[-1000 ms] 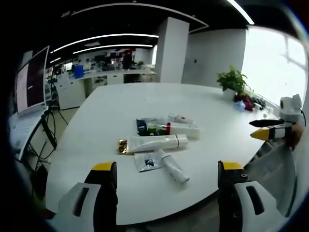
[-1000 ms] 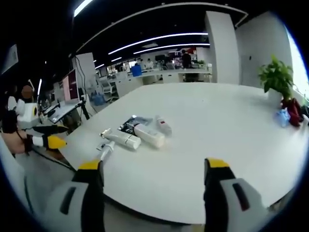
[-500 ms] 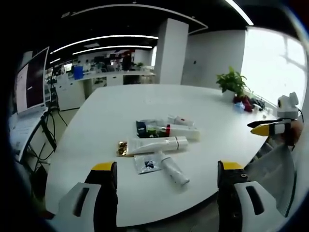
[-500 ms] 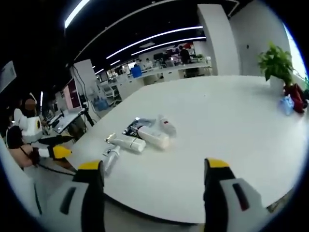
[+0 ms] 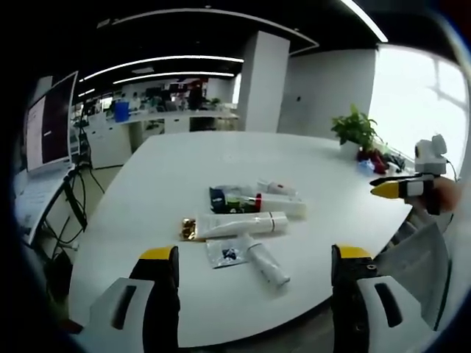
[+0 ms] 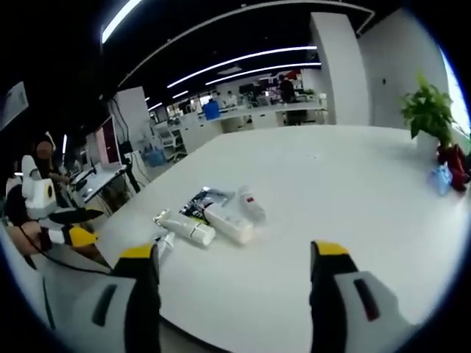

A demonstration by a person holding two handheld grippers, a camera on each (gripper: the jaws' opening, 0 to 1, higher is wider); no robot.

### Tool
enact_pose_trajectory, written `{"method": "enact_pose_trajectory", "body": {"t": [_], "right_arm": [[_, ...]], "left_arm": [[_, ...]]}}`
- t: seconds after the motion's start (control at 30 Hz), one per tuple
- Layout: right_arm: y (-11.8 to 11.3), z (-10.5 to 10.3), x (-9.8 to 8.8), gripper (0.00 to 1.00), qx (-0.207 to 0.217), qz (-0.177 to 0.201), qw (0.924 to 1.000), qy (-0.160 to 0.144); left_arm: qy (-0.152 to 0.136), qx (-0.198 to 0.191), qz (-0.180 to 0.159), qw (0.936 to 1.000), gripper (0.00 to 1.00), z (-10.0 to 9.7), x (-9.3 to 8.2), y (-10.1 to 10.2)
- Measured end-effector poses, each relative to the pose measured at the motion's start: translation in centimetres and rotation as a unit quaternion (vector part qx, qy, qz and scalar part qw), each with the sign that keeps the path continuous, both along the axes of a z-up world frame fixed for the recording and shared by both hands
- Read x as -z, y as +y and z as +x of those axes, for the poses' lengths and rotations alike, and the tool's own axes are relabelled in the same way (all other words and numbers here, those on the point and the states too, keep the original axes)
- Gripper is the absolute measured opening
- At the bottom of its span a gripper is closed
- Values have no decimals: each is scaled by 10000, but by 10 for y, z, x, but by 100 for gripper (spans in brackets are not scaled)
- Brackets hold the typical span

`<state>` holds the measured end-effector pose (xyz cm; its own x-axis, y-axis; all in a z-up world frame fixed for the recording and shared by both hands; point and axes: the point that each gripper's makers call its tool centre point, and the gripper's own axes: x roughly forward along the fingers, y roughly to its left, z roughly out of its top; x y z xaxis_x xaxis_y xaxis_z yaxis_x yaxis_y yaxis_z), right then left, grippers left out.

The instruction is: Arrange the skincare products in the storage area until every visible bottle or jar stands upright without overlapping.

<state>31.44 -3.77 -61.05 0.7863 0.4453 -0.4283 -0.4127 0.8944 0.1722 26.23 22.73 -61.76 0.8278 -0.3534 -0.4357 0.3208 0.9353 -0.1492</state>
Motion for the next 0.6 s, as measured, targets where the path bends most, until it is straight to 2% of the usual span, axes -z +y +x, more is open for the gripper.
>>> {"method": "enact_pose_trajectory", "body": {"t": [0.47,0.6], "right_arm": [[8,16,8,85,-232,-182,9996,-27],[10,24,5,85,-330,-283,9990,-93]], "left_arm": [[39,23,2,10000,83,0,0,-1],[32,15,-13,10000,83,0,0,-1]]}}
